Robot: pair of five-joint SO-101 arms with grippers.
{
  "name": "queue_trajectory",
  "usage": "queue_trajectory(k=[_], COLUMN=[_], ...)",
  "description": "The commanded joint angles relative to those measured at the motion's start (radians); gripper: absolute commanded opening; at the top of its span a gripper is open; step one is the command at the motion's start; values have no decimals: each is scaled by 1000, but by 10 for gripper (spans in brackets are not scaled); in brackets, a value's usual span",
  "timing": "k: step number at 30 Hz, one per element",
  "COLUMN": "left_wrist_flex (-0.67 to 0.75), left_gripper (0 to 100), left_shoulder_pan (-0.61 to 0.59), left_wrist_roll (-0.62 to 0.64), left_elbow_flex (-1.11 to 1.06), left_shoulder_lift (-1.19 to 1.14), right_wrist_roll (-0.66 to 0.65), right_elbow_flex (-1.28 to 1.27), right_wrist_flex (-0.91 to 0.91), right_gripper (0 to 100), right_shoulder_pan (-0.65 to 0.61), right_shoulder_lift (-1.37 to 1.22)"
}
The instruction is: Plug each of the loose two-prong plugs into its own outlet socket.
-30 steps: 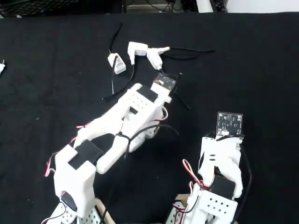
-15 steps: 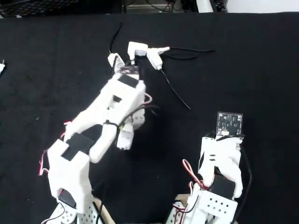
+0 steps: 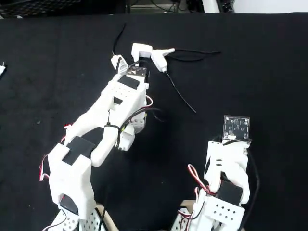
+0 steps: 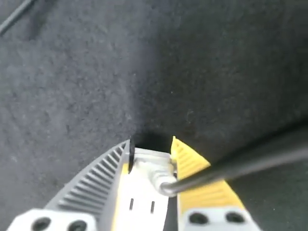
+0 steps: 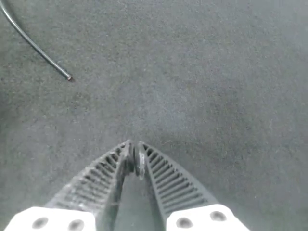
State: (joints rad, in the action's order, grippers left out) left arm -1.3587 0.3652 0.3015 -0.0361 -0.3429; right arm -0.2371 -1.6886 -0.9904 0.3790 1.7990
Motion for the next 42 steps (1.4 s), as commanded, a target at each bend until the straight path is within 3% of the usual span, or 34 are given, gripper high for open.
queue_trajectory(k=[1, 15, 26, 42], left_wrist_flex=[14, -25, -25, -132], left_gripper=[152, 180, 180, 178], left_shoulder_pan=[-15, -88, -81, -107], left_wrist_roll=[-12, -49, -49, -132], left_elbow_flex=[4, 12, 15, 217], left_shoulder_lift=[9, 20, 21, 14], right_wrist_roll=[-9, -9, -9, -9], right_elbow_flex=[2, 2, 2, 2], right_wrist_flex=[-2, -2, -2, -2], right_gripper=[15, 15, 15, 15], right_shoulder_pan=[9, 9, 9, 9], right_shoulder_lift=[24, 24, 24, 24])
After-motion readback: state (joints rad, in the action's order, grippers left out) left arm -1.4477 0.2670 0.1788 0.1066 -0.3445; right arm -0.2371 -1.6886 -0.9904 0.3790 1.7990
